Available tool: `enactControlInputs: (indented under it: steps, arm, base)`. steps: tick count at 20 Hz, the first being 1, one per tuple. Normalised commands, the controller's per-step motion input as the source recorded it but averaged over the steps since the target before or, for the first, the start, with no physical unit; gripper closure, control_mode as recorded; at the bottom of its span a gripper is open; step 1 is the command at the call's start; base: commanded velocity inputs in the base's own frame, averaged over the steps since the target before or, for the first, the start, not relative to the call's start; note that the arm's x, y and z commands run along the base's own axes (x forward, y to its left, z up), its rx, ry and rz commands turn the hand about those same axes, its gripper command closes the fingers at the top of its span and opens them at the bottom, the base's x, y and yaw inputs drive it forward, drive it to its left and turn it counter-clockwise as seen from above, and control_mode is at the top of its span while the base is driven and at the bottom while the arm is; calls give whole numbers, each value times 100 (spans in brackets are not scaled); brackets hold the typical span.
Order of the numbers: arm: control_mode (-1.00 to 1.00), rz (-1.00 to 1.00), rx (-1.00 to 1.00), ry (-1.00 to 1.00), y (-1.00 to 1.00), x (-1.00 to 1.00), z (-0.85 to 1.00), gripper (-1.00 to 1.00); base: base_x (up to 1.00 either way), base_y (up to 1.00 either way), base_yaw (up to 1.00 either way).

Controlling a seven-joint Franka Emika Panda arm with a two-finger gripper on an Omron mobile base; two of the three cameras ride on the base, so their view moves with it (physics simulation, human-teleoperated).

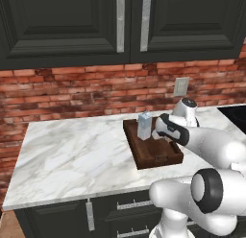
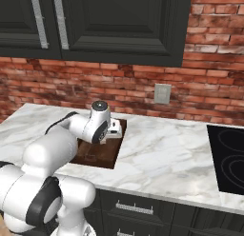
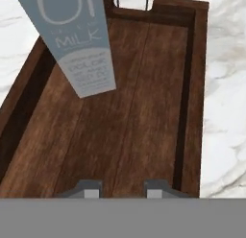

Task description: Take out the milk from the fridge and place it on the tray on the counter. Then take the sugar cube near the tray and place it in the tray.

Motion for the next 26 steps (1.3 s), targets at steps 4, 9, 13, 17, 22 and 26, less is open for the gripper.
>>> enactControlInputs:
  steps: [4, 9, 13, 17, 22, 26]
  arm:
    - [-100, 25, -3, 0, 0, 0, -19, 100]
    - [-100, 22, -8, 0, 0, 0, -21, 100]
    - [-100, 5, -12, 1, 9, 8, -28, 100]
    - [-100, 0, -13, 3, 6, 11, -28, 100]
    - [-100, 0, -7, 2, 3, 6, -21, 100]
    - [-100, 2, 0, 1, 0, 11, -15, 100]
  base:
    - [0, 0, 0]
    - [0, 0, 0]
    - [0, 0, 0]
    - [0, 0, 0]
    - [0, 0, 0]
    - [0, 0, 0]
